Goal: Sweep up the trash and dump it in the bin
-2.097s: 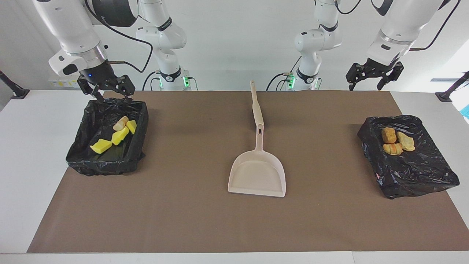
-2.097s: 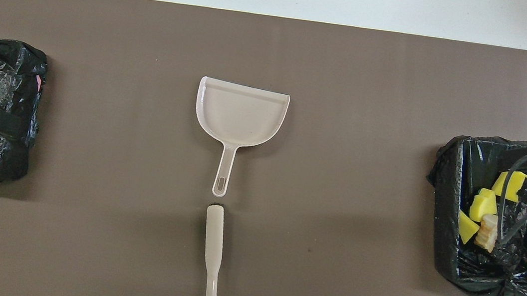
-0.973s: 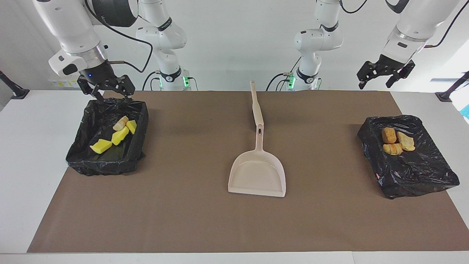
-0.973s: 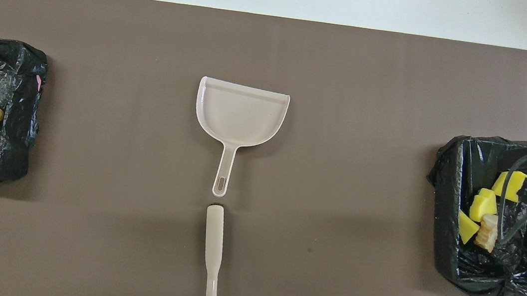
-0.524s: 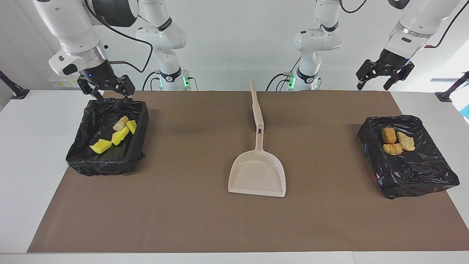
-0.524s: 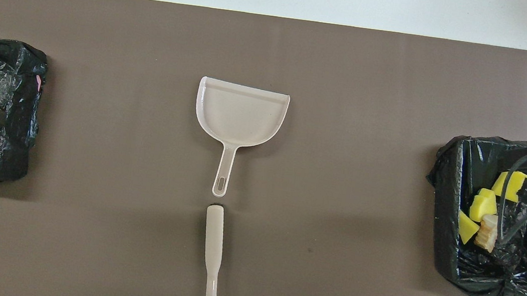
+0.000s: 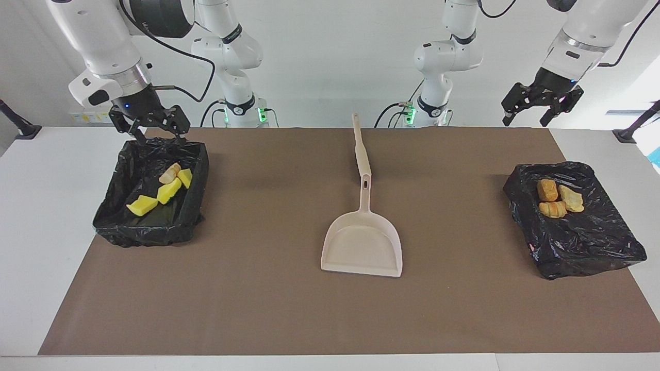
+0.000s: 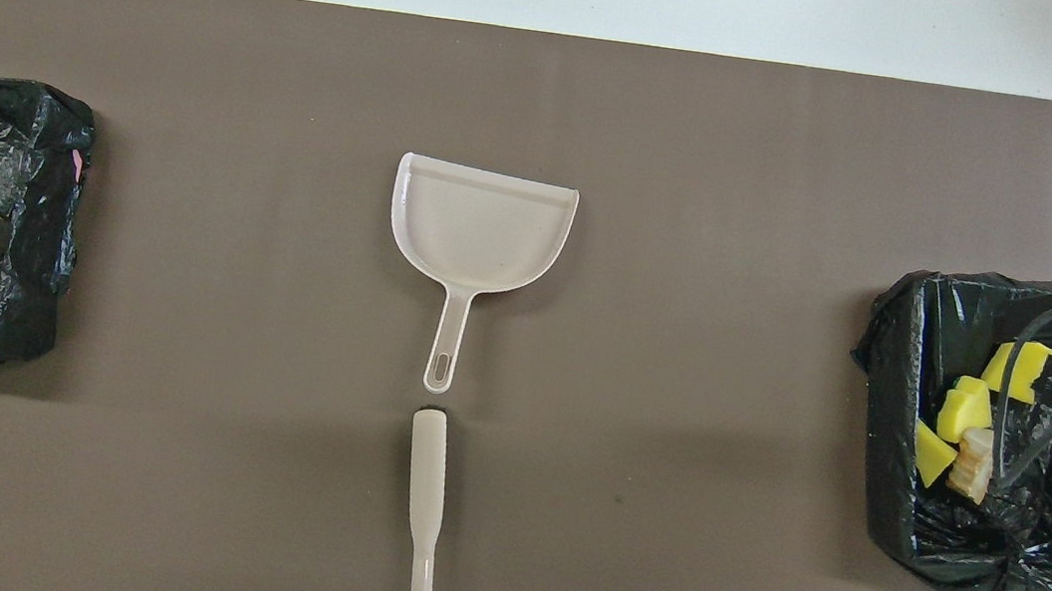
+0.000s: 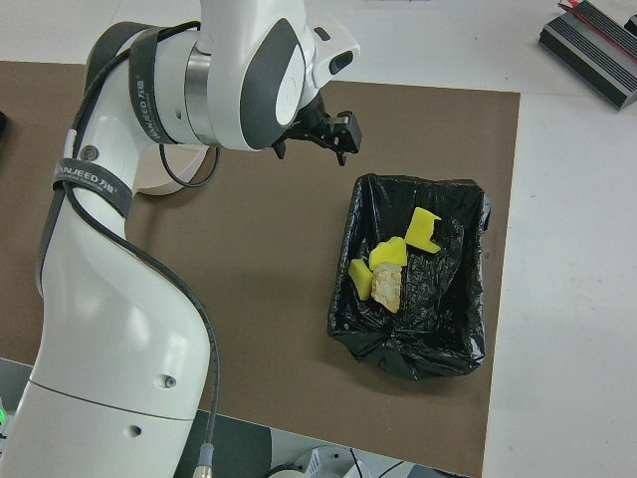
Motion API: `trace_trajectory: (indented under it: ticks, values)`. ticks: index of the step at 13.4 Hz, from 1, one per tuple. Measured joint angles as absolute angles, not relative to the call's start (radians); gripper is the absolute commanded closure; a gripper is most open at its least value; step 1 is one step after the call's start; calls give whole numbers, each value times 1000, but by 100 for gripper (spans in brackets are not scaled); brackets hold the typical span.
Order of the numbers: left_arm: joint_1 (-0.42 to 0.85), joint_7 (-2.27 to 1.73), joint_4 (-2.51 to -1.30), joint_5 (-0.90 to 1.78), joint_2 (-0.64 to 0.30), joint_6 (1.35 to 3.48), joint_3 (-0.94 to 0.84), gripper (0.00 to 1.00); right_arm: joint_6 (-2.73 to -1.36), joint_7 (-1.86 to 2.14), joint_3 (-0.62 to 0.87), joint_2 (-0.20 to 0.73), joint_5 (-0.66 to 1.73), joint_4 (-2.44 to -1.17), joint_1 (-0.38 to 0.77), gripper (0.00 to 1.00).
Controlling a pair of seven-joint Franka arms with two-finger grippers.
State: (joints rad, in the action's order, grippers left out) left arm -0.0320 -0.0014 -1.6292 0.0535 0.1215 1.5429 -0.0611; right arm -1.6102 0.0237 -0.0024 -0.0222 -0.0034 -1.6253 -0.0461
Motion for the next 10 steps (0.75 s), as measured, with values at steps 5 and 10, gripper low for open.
trace_trajectory:
  ticks: [5, 10]
  values:
    - [-32, -1, -1629, 53, 122, 1546, -61, 0, -1610, 24, -2, -22, -3, -1625, -46, 0]
    - [-32, -1, -1629, 47, 122, 1537, -57, 0, -1610, 24, -2, -22, -3, -1625, -46, 0]
